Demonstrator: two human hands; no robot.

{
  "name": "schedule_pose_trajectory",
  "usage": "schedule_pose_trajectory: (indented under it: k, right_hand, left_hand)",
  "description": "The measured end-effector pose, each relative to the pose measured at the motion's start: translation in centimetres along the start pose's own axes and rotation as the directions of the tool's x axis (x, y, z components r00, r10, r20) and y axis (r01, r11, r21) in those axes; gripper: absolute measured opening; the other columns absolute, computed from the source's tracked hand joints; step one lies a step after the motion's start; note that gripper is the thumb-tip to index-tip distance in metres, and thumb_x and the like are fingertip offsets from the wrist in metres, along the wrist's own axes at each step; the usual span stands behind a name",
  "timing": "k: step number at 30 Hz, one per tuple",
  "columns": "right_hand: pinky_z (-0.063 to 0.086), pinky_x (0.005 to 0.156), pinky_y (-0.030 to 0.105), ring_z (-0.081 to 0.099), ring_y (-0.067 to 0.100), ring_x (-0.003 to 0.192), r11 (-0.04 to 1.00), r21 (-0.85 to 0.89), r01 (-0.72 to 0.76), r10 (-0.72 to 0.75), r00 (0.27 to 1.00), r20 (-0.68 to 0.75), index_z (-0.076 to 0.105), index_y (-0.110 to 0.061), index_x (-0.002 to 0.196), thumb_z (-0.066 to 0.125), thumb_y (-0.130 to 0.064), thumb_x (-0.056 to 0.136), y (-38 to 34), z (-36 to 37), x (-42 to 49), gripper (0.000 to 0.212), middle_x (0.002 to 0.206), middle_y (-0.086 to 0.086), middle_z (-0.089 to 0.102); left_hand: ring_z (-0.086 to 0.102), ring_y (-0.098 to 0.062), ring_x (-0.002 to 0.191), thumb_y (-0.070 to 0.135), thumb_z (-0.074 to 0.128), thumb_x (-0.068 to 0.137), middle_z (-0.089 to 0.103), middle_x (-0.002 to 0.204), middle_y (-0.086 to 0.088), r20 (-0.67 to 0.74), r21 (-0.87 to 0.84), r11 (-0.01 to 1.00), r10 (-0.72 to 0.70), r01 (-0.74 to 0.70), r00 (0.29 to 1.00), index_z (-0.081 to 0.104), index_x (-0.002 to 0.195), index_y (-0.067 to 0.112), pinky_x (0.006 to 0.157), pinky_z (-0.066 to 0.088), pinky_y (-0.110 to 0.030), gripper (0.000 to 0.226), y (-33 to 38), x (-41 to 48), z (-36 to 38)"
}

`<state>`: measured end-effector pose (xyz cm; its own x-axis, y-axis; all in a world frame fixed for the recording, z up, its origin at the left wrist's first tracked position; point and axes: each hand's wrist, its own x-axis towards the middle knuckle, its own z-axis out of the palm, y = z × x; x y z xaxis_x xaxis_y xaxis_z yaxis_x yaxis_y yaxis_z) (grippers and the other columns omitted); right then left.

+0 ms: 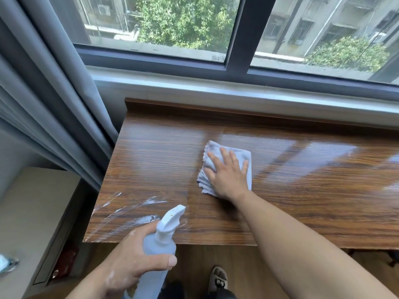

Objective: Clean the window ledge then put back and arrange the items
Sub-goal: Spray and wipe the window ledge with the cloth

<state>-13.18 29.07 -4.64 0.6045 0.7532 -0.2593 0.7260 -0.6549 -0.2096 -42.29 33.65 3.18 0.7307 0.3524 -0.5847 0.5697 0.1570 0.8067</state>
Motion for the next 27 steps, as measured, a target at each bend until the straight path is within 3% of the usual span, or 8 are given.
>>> schedule_pose_trajectory:
  k: [2, 7, 11, 15, 17, 22, 25, 27]
  right_hand:
    - [-0.003, 0.117, 0.066, -0.006, 0.023, 0.154, 1.000, -0.018, 0.012, -0.012, 1.000, -0.026, 0.019, -0.050, 0.152, 0.034, -0.060, 0.099, -0.6, 0.6, -0.9, 0.056, 0.168, -0.004, 0.002]
    - [0.000, 0.119, 0.066, 0.001, 0.022, 0.155, 0.930, -0.102, 0.352, -0.353, 0.935, 0.006, 0.027, -0.049, 0.151, 0.029, -0.066, 0.094, 1.5, 3.4, -10.4, 0.060, 0.168, -0.005, 0.012]
    - [0.008, 0.120, 0.062, 0.004, 0.018, 0.155, 0.976, -0.131, 0.172, -0.177, 0.984, -0.026, 0.024, -0.051, 0.152, 0.024, -0.079, 0.088, 7.9, 2.5, -10.7, 0.070, 0.167, -0.009, 0.010]
    - [-0.005, 0.120, 0.055, -0.011, 0.017, 0.154, 0.984, -0.136, -0.115, 0.112, 0.993, -0.030, 0.006, -0.049, 0.155, 0.007, -0.079, 0.080, 9.4, 1.6, -10.3, 0.081, 0.167, -0.009, -0.005]
    - [-0.002, 0.120, 0.059, -0.006, 0.022, 0.155, 0.983, -0.162, -0.088, 0.079, 0.995, -0.060, 0.008, -0.045, 0.156, 0.008, -0.075, 0.085, 7.5, 2.4, -11.1, 0.078, 0.168, -0.005, 0.000]
    - [0.005, 0.115, 0.062, 0.017, 0.029, 0.153, 0.972, -0.155, 0.175, -0.187, 0.980, -0.067, 0.029, -0.042, 0.154, 0.034, -0.067, 0.093, -0.8, 5.5, -12.7, 0.066, 0.165, 0.001, 0.023]
    - [-0.006, 0.118, 0.059, 0.003, 0.024, 0.155, 0.966, -0.121, 0.228, -0.236, 0.970, -0.056, 0.020, -0.047, 0.154, 0.031, -0.066, 0.095, -3.6, 4.6, -9.5, 0.062, 0.168, -0.003, 0.010]
    - [-0.011, 0.120, 0.056, -0.007, 0.018, 0.154, 0.979, -0.085, 0.185, -0.185, 0.983, 0.006, 0.012, -0.049, 0.155, 0.030, -0.065, 0.097, -3.4, 3.0, -6.4, 0.063, 0.168, -0.008, -0.001]
  left_hand:
    - [0.068, -0.024, 0.107, 0.064, 0.087, 0.044, 0.074, 0.111, -0.001, -0.012, 0.014, 1.000, -0.010, 0.011, 1.000, 0.067, 0.113, 0.051, 0.106, 0.048, -0.051, 0.073, -0.1, 0.2, 0.0]
    - [0.067, -0.021, 0.111, 0.065, 0.087, 0.045, 0.074, 0.115, 0.004, -0.009, 0.042, 0.999, -0.031, 0.032, 0.999, 0.064, 0.115, 0.054, 0.106, 0.047, -0.051, 0.074, -0.5, 0.4, -0.3]
    - [0.069, -0.026, 0.107, 0.059, 0.089, 0.049, 0.075, 0.112, 0.000, 0.022, 0.042, 0.999, -0.024, 0.023, 0.999, 0.065, 0.116, 0.053, 0.107, 0.047, -0.055, 0.071, -0.6, 0.3, -0.9]
    - [0.069, -0.026, 0.107, 0.063, 0.088, 0.046, 0.075, 0.112, 0.000, 0.018, 0.045, 0.999, -0.031, 0.030, 0.999, 0.065, 0.113, 0.055, 0.106, 0.047, -0.054, 0.071, -0.9, 0.0, -1.6]
    - [0.068, -0.027, 0.110, 0.067, 0.089, 0.047, 0.074, 0.115, -0.001, 0.013, 0.035, 0.999, -0.030, 0.029, 0.999, 0.064, 0.117, 0.054, 0.107, 0.046, -0.055, 0.075, -1.4, -0.1, -1.8]
    - [0.069, -0.028, 0.109, 0.076, 0.089, 0.035, 0.075, 0.113, 0.002, 0.014, -0.013, 1.000, 0.007, -0.006, 1.000, 0.066, 0.114, 0.056, 0.107, 0.047, -0.054, 0.084, -2.0, -0.8, -2.4]
    - [0.070, -0.025, 0.107, 0.074, 0.088, 0.038, 0.076, 0.111, 0.004, 0.042, 0.001, 1.000, 0.016, -0.016, 0.999, 0.067, 0.112, 0.056, 0.107, 0.047, -0.052, 0.080, -2.3, -1.4, -2.9]
    - [0.070, -0.025, 0.106, 0.063, 0.089, 0.045, 0.077, 0.109, 0.002, 0.047, 0.016, 1.000, 0.011, -0.012, 0.999, 0.066, 0.112, 0.056, 0.108, 0.047, -0.051, 0.072, -2.5, -1.8, -3.3]
